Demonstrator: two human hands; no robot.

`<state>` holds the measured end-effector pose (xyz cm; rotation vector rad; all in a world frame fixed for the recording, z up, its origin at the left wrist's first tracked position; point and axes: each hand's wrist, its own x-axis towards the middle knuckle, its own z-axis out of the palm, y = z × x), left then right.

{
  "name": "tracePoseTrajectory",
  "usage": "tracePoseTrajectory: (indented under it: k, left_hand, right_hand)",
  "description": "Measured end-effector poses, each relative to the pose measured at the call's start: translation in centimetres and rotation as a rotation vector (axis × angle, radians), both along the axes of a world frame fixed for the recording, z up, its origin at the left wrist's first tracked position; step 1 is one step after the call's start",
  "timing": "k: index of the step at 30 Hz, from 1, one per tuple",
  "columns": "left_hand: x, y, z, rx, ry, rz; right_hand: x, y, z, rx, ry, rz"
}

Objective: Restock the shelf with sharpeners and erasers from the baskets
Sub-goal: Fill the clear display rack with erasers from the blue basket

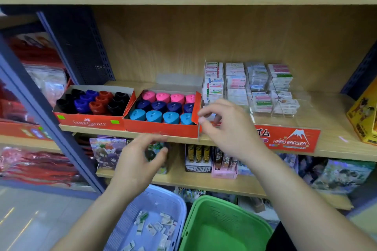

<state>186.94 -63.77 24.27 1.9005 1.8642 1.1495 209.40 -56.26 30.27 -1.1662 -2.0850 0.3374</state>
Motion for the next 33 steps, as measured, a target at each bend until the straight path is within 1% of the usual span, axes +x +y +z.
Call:
tracePoseTrajectory:
  k: [2, 4, 6, 8, 9, 12, 17, 19, 21, 23, 25, 28, 30, 33]
  left_hand:
    - [-2.2, -2.9, -3.2, -0.03, -0.016, 0.075]
    - [-4.5, -5.4, -7.1, -0.13, 0.005, 0.153]
    - [-6.8, -7.4, -11.3, -0.317, 0.022, 0.227]
    - [-8.8, -9.0, -14.9, -0.518, -0.014, 0.282]
    - [-9.9, -9.9, -16.7, -0.598, -0.023, 0.307]
    - [-12.2, -11.7, -21.2, -0.793, 0.036, 0.332]
    - [-13.5, -13.0, -28.4, -0.963, -0.003, 0.35]
    - [-13.8, -13.2, -31.7, -1.044, -0.02, 0.342]
    - [-14.0, -12.9, -34.6, -1.098, -0.048, 0.335]
    - [-14.4, -12.5, -37.1, -1.142, -0.066, 0.31]
    - [-15.0, -11.9, -38.5, -1.18, -0.023, 0.25]
    - [-16.6, -10.9, -38.2, -1.132, 0.145, 0.095]
    - [-17.5, -10.8, -36.9, -1.104, 0.27, -0.066]
    - [-18.5, -12.8, -35.5, -1.041, 0.449, -0.286]
  right_hand:
    - [-2.2, -2.6, -1.9, 0.01, -0.02, 0.089]
    - [-4.7, -4.6, -4.7, -0.057, -0.071, 0.201]
    - [-7.0, -6.0, -8.1, -0.161, -0.17, 0.292]
    - [-8.9, -6.5, -12.1, -0.261, -0.286, 0.34]
    - [-10.0, -6.6, -14.5, -0.317, -0.343, 0.362]
    - [-12.7, -5.9, -22.3, -0.475, -0.517, 0.391]
    - [-16.2, -3.3, -33.6, -0.668, -0.769, 0.401]
    - [-17.8, -2.7, -36.7, -0.734, -0.873, 0.424]
    - [-19.5, -2.4, -39.4, -0.79, -0.936, 0.466]
    - [-21.2, -2.7, -42.0, -0.867, -0.969, 0.542]
    - [-22.9, -3.9, -44.5, -0.944, -1.022, 0.634]
    - [-25.3, -6.9, -48.3, -0.968, -1.157, 0.83]
    - [-26.4, -8.4, -50.4, -0.966, -1.22, 0.964]
    - [-26.7, -9.2, -52.0, -0.922, -1.259, 1.065]
